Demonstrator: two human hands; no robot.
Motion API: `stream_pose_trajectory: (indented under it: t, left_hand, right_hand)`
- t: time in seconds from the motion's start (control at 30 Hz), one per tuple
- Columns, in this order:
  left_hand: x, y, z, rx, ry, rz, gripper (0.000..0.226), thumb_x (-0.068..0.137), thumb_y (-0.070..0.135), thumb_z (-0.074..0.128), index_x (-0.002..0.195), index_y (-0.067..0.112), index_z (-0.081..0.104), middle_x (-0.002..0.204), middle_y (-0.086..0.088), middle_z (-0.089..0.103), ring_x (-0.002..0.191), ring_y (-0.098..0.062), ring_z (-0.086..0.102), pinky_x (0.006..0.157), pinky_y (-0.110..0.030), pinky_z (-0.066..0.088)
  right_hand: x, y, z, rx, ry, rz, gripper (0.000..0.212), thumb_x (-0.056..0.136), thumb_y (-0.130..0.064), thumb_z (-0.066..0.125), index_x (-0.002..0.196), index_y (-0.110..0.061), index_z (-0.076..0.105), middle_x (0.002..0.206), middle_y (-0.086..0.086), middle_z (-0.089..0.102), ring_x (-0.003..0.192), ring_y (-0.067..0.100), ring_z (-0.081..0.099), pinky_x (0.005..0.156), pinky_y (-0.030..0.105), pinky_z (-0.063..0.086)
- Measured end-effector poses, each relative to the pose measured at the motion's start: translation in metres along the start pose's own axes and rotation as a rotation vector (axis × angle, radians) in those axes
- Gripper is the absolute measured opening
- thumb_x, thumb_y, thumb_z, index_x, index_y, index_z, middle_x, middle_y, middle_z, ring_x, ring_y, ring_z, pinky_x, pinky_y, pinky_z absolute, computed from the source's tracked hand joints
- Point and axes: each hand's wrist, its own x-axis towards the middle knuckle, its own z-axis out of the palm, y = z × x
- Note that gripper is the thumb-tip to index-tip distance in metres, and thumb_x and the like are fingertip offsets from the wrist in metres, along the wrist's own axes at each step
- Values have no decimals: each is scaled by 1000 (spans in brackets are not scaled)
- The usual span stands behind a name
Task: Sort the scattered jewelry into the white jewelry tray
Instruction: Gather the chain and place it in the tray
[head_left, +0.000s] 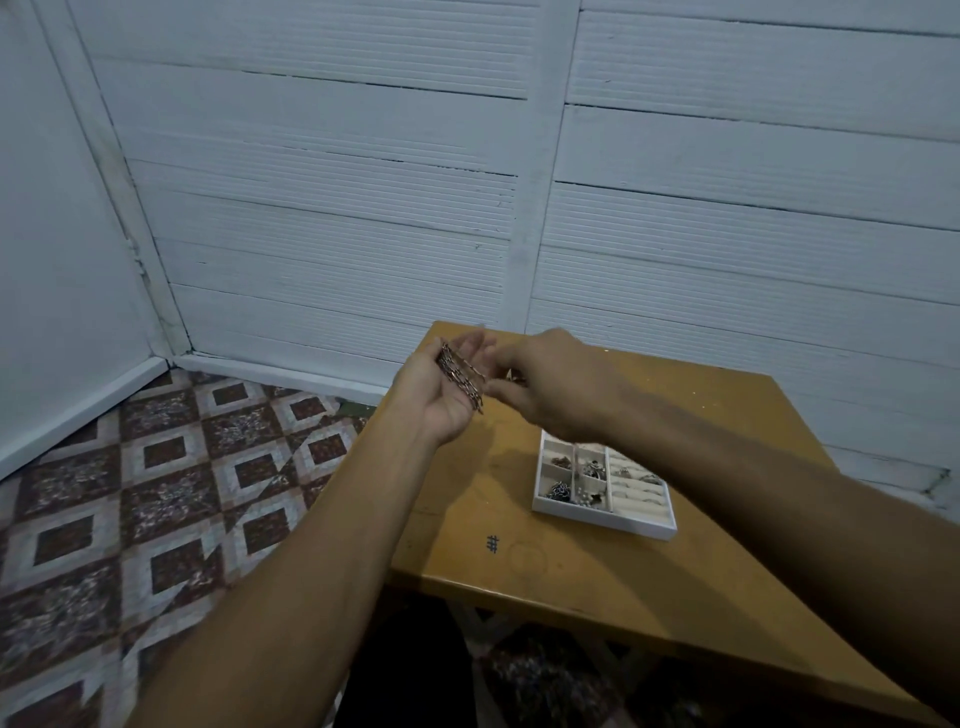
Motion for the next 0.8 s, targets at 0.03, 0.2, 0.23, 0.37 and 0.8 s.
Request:
stream_pose_trajectory:
  t: [0.03,0.2,0.23,0.37,0.8]
  left_hand:
    - [0,2,3,-9,4,11,44,106,27,31,85,0,59,66,-10,66,51,-17,66,47,-21,54]
    - [5,15,9,-5,44,50,40,105,27,32,71,14,48,47,7,42,35,-6,38,36,-16,32]
    - [7,18,9,12,48,53,41,105,28,32,70,15,47,46,8,39,35,-6,34,35,-17,28]
    - [8,25,10,73,51,45,41,104,29,34,67,17,46,44,9,34,33,-6,28,33,-18,22]
    - [-9,-10,8,1088,-8,152,38,105,31,35,80,8,50,57,-4,51,47,-14,58,46,-25,46]
  right_hand:
    - [-5,2,6,-30,-3,-1,24,95,-38,54,101,-20,68,82,1,65,82,21,58,64,30,36]
    - [-29,15,30,112,-29,47,28,98,-32,48,92,-11,66,84,5,68,76,22,55,66,36,39]
    - [-34,16,32,141,-35,50,27,99,-30,48,95,-11,67,86,4,68,77,21,56,68,36,42]
    - [-49,20,34,237,-52,101,26,100,-25,46,103,-12,69,85,1,69,77,18,59,71,36,47]
    - [-31,14,0,112,-12,41,19,94,-33,57,100,-20,70,93,-3,71,76,13,59,67,32,46]
